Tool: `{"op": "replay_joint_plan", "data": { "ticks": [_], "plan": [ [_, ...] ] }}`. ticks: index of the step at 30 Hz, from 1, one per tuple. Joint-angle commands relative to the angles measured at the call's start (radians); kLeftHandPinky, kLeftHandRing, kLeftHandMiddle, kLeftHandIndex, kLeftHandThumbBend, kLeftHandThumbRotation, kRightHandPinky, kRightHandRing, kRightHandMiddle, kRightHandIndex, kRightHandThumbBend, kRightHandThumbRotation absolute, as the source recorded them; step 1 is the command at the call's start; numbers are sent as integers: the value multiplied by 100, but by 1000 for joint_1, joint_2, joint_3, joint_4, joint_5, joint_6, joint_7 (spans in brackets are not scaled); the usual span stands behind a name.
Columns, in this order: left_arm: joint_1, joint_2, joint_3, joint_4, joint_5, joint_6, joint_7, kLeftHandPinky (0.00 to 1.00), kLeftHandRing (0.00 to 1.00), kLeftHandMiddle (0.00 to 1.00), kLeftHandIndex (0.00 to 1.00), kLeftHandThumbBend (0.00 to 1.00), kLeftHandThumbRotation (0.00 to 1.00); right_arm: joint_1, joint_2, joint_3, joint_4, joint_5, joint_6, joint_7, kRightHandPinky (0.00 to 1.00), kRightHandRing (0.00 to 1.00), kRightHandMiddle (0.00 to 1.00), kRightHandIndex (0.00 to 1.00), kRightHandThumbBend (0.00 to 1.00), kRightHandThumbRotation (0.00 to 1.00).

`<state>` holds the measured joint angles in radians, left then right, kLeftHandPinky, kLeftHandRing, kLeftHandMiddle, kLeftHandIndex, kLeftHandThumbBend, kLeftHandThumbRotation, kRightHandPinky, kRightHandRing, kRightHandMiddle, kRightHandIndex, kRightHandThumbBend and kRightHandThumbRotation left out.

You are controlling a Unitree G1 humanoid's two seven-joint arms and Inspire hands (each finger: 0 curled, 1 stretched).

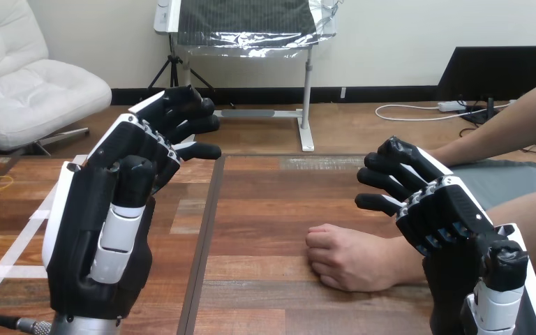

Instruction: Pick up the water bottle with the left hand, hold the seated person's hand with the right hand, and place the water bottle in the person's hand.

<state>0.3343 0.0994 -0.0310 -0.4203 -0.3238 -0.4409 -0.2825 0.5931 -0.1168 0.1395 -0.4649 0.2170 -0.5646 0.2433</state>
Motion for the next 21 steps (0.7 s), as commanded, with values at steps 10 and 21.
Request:
{"op": "replay_joint_plan", "data": {
  "ticks": [10,21],
  "plan": [
    [-29,-17,-7,-9,1,-3,4,63,74,75,73,65,78,-55,1,-13,-39,-1,4,-4,73,80,81,82,73,100],
    [-39,-20,15,-7,41,1,39,63,73,74,73,70,69,-56,1,-16,-36,-5,0,-3,73,80,81,82,73,100]
  ]
}}
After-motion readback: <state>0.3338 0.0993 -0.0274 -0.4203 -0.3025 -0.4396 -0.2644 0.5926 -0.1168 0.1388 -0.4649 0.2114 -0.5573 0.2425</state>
